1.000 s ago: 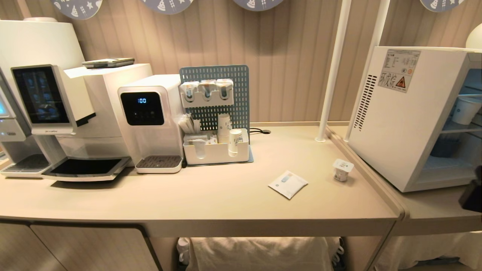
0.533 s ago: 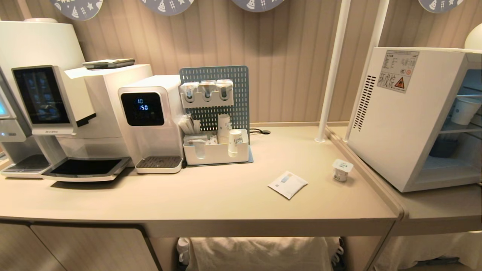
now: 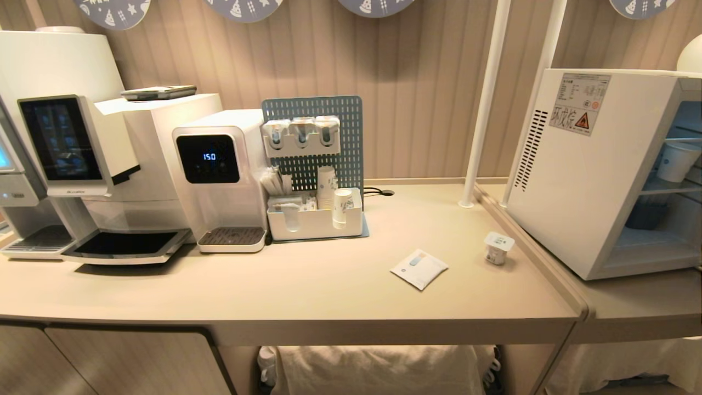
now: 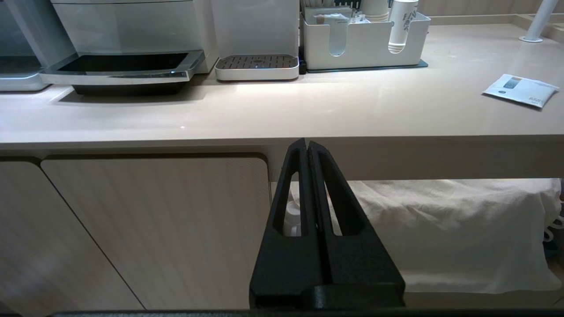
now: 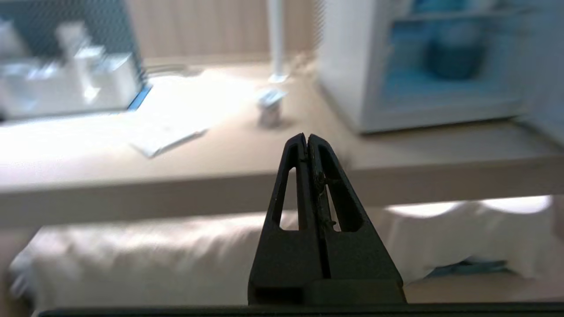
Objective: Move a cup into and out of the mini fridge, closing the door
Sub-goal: Close the freezer door
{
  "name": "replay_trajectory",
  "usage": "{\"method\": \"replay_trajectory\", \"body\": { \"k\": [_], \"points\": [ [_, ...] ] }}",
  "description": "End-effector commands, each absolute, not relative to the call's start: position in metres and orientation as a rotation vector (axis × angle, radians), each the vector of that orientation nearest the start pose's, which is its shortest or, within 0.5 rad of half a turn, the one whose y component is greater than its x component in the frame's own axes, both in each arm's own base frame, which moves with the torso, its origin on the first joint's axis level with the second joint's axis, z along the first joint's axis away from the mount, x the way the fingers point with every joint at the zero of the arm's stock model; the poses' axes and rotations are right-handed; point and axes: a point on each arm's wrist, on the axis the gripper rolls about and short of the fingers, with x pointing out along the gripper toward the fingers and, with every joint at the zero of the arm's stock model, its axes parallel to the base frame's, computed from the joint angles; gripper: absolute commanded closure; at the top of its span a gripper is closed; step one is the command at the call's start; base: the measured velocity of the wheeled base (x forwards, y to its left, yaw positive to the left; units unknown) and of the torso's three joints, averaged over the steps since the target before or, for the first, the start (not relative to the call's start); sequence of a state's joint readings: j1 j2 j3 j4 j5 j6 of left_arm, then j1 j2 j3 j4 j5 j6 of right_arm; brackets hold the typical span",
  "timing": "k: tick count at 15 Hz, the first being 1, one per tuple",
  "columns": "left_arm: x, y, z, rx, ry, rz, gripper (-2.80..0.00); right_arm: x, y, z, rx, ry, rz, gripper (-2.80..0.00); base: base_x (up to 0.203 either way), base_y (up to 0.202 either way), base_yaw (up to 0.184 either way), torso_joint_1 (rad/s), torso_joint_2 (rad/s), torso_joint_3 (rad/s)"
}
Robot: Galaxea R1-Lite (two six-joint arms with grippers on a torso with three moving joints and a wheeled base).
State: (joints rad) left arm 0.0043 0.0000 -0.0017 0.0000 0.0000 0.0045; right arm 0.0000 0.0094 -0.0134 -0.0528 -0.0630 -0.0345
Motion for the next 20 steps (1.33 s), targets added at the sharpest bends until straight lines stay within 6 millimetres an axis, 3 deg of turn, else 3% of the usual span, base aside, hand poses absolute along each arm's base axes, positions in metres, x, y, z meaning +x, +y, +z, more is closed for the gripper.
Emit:
{"method": "replay_trajectory", "body": {
  "k": [1,3,17,20],
  "points": [
    [-0.0229,-0.0001,0.0759,0.005,-0.001,0.005,0.00,-0.0245,-0.0002,0.0773,-0.039,0.018,-0.012,0.00,0.000,0.000,0.000,0.000,0.00,0.000],
    [-0.0229,-0.0001,0.0759,0.005,-0.002,0.005,0.00,-0.0274,0.0004,0.0742,-0.052,0.102,0.018,0.00,0.000,0.000,0.000,0.000,0.00,0.000],
    [-0.0229,-0.0001,0.0759,0.006,-0.002,0.005,0.00,-0.0271,0.0003,0.0744,-0.045,0.094,0.017,0.00,0.000,0.000,0.000,0.000,0.00,0.000],
    [-0.0229,-0.0001,0.0759,0.005,-0.002,0.005,0.00,-0.0272,0.0003,0.0744,-0.045,0.093,0.017,0.00,-0.163,0.000,0.001,0.002,0.00,0.000]
  ]
}}
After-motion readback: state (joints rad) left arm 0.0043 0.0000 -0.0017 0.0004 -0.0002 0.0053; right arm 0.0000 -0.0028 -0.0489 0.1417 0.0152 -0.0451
